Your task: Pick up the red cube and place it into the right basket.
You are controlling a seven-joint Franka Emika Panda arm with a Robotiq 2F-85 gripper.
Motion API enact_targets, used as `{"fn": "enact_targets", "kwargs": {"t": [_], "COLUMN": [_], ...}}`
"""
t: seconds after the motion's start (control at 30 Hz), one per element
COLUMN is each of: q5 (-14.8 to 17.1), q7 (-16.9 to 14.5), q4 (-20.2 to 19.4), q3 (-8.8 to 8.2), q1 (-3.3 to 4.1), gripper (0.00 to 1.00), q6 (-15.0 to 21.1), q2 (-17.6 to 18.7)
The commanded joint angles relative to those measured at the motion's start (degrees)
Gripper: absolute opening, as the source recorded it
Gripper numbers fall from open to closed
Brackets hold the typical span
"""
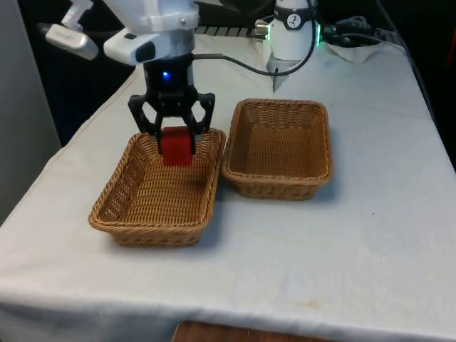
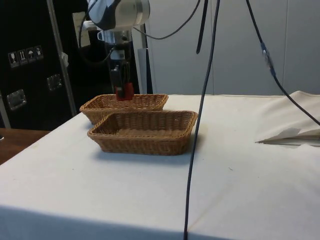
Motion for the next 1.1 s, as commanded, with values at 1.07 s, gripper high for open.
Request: {"fn": "enact_targets", "kwargs": {"t": [1.07], "q5": [4.24], "q7": [-0.86], "q4": [0.17], "q3": [-0.63], "q1": [-0.69], "gripper": [0.32], "q6": [4.41], "q2": [5.67]}}
